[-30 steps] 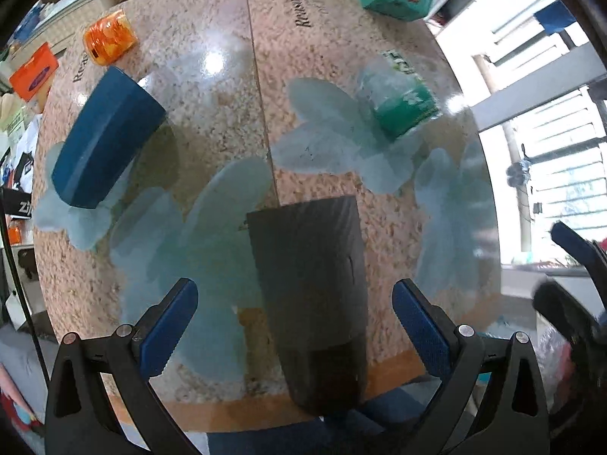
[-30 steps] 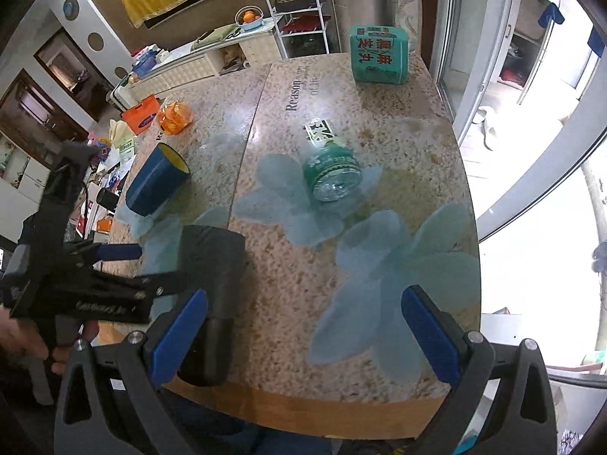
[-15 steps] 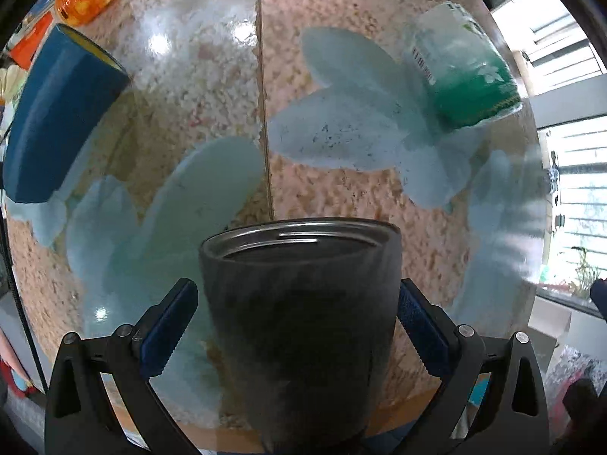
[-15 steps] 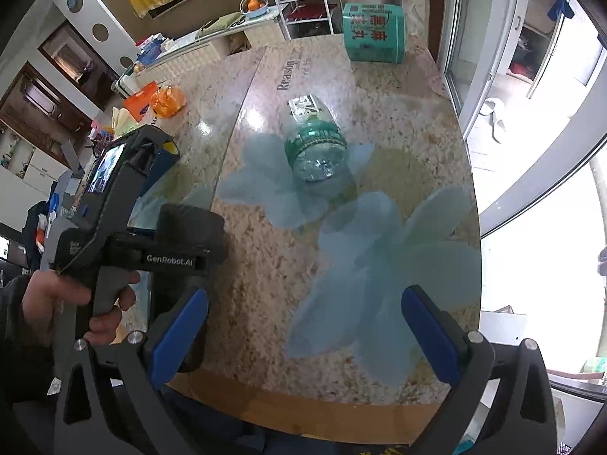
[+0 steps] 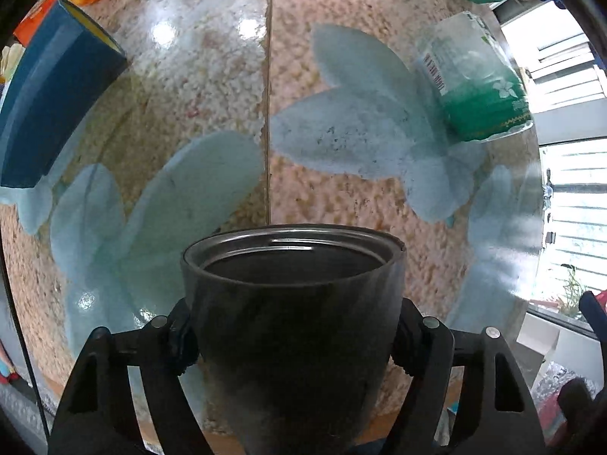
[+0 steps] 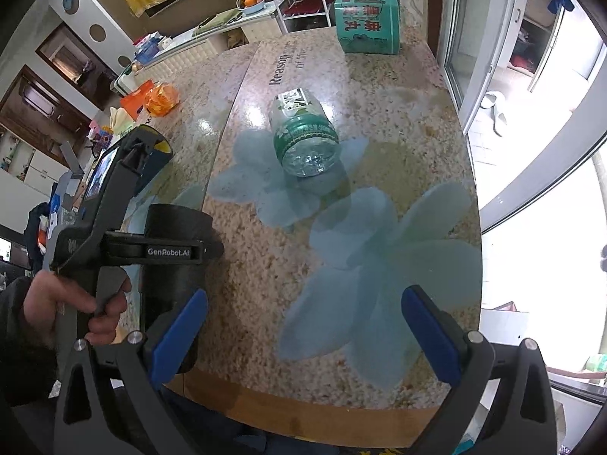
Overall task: Flip cup upright
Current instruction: 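Rotate the black tumbler with the left gripper until its opening faces up, then lower the upright tumbler onto the table with the left gripper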
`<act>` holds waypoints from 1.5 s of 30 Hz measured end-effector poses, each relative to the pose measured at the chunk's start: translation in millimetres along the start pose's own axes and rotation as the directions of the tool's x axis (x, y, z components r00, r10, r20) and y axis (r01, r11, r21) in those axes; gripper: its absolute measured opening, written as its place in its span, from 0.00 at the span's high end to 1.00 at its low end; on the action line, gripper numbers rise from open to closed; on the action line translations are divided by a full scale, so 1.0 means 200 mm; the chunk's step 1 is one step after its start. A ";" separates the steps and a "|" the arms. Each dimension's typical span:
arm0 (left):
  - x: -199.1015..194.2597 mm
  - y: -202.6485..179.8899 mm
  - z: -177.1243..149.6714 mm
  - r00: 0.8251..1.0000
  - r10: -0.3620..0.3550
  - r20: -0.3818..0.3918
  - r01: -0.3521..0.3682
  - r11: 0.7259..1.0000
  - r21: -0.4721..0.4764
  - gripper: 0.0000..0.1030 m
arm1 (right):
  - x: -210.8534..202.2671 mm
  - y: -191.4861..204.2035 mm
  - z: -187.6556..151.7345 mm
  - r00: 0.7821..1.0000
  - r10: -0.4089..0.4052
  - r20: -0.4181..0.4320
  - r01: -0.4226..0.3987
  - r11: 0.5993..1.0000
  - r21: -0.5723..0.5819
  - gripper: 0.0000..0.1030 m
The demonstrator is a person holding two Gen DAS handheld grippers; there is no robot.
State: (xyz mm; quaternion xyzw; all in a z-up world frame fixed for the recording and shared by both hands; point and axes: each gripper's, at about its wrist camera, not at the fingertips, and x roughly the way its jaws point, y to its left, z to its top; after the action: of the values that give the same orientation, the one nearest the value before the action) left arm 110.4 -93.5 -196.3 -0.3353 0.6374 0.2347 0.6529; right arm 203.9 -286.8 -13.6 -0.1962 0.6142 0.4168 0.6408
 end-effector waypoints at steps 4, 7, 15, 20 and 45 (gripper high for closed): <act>-0.02 -0.01 0.01 1.000 -0.021 -0.006 0.021 1.000 0.013 0.22 | 0.00 0.00 0.01 1.000 -0.002 0.004 0.002 1.000 0.009 0.00; -0.03 0.02 0.00 0.999 -0.035 -0.004 0.035 0.999 0.011 0.22 | -0.01 0.01 0.01 1.000 -0.001 0.014 0.001 1.000 0.004 0.00; -0.26 0.13 0.00 0.991 -0.100 0.095 0.098 0.995 0.022 0.22 | 0.00 0.02 0.00 1.000 0.001 0.010 -0.002 1.000 0.026 0.00; -0.40 0.15 0.01 0.976 -0.111 0.187 0.103 0.993 0.053 0.22 | -0.03 0.05 0.00 0.999 0.013 0.041 -0.014 1.000 0.018 0.00; -0.68 0.01 -0.37 0.719 -0.104 0.687 -0.055 0.977 0.206 0.22 | -0.04 0.14 0.04 0.988 -0.043 0.151 0.041 0.999 0.013 0.00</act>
State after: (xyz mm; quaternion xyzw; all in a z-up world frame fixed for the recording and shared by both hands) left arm 49.7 -130.2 -59.0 -0.1600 0.3628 0.2653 0.8788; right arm 189.0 -267.4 3.4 -0.1738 0.5614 0.4139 0.6952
